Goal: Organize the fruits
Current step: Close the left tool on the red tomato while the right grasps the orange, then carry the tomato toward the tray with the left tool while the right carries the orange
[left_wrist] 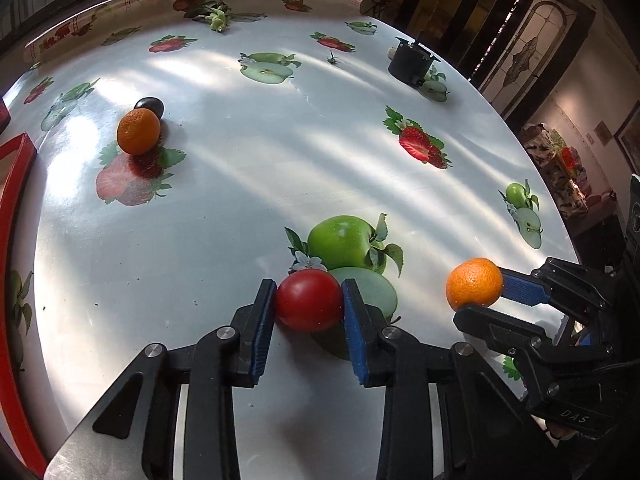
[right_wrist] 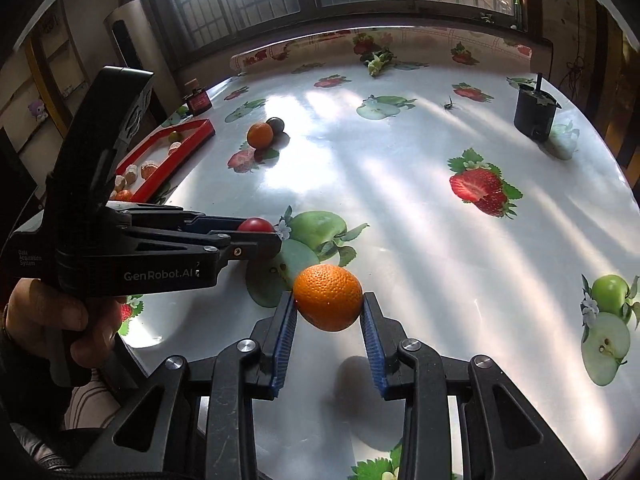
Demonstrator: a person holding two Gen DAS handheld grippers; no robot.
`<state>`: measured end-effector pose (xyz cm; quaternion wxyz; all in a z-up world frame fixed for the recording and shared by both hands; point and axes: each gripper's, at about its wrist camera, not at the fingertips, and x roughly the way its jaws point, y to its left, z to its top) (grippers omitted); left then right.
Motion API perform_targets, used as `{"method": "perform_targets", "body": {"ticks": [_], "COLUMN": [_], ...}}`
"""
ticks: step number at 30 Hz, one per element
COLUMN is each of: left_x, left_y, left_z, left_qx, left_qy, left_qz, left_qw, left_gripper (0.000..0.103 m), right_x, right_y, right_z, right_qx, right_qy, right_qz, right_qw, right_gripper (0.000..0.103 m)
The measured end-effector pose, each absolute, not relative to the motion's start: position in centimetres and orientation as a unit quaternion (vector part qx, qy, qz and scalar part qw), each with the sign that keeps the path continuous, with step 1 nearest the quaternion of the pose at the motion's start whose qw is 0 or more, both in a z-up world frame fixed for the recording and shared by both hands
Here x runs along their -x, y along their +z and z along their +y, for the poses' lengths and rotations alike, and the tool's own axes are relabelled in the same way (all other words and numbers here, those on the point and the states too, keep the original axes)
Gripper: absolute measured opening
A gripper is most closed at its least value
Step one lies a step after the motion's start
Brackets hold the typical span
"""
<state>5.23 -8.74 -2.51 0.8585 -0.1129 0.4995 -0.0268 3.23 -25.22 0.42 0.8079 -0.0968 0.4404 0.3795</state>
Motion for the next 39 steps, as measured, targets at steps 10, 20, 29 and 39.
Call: {"method": "perform_targets", "body": {"ticks": [10,20,29,39], "left_x": [-2.0,1.0,3.1,5.3], "left_y": [-0.9,0.6,0.9,1.2], "left_z": [-5.2,-2.2,-0.1,2.4], "left_qx": [0.126,0.127,0.135,0.142], "left_qy": [0.030,0.083,0.114,0.151], "left_qz": [0.474,0.450,0.443,0.435], "left_qw": [0.871,0.880,0.879,0.876], "left_gripper": [0.030,0.030,0.030,0.030], "right_x": [-3.4,-2.4,-1.5,-0.7], "right_y": [1.5,2.2,2.6,2.9], "right_z": [-23.1,-20.1,-17.4,-14.0], "right_qx": [0.100,0.108,0.116,0.128], "right_qy": [0.398,0.428,0.454,0.483], "right_qz": [0.428,0.418,0.411,0.406], "right_qw": [0.805,0.794,0.782,0.765], "right_gripper": [0.033,0.033,0.033,0.033]}}
